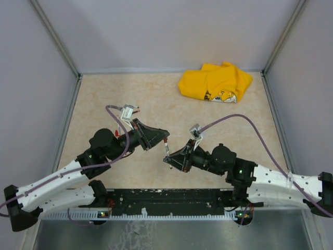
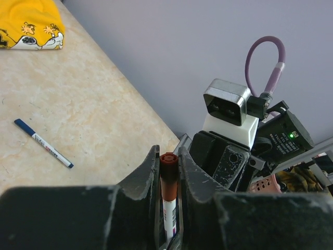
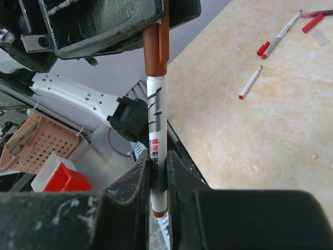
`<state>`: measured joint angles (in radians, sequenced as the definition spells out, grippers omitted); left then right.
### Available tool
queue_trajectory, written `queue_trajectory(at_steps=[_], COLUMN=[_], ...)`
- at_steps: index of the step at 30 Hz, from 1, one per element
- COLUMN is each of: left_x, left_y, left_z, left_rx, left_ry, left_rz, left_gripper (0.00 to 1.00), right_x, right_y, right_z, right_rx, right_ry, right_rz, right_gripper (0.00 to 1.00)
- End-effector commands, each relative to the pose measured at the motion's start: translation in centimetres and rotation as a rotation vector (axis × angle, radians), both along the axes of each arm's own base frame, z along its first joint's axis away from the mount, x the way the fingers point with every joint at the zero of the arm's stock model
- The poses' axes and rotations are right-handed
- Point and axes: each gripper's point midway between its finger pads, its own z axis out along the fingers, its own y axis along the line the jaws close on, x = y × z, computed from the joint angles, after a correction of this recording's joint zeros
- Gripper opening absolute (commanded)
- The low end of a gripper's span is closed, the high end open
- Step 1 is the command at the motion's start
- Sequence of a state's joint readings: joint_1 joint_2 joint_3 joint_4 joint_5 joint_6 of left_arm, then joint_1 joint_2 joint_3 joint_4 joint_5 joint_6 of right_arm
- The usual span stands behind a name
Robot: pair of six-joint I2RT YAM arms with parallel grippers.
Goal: Insert the pens into the pen caps
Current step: Press the pen cap onto the pen.
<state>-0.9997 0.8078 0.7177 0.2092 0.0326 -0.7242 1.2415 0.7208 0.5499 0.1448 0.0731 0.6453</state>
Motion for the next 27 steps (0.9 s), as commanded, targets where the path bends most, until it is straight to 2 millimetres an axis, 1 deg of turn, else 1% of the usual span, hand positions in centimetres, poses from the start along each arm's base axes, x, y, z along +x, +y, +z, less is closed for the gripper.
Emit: queue_trajectory(at_steps=[1, 10, 27], left_x=[-0.8, -1.0, -1.1], left_y=[-0.5, -1.1, -1.4], left_z=[1.0, 0.9, 0.8], left_rx=[-0.006, 0.003, -0.002], left_ry=[-0.044, -0.051, -0.046], left_rz=[-0.052, -0.080, -0.093], left_gripper=[0.00, 0.00, 0.00], right_x=[1.5, 2.8, 6.1], right_y=[-0.9, -1.5, -3.2], right_z=[2.9, 4.9, 10.1], right_rx=[0.060, 0.052, 0.113], right_ry=[-0.039, -0.069, -0.143], right_rz=[-0.094, -0.170, -0.373], right_gripper=[0.00, 0.00, 0.00])
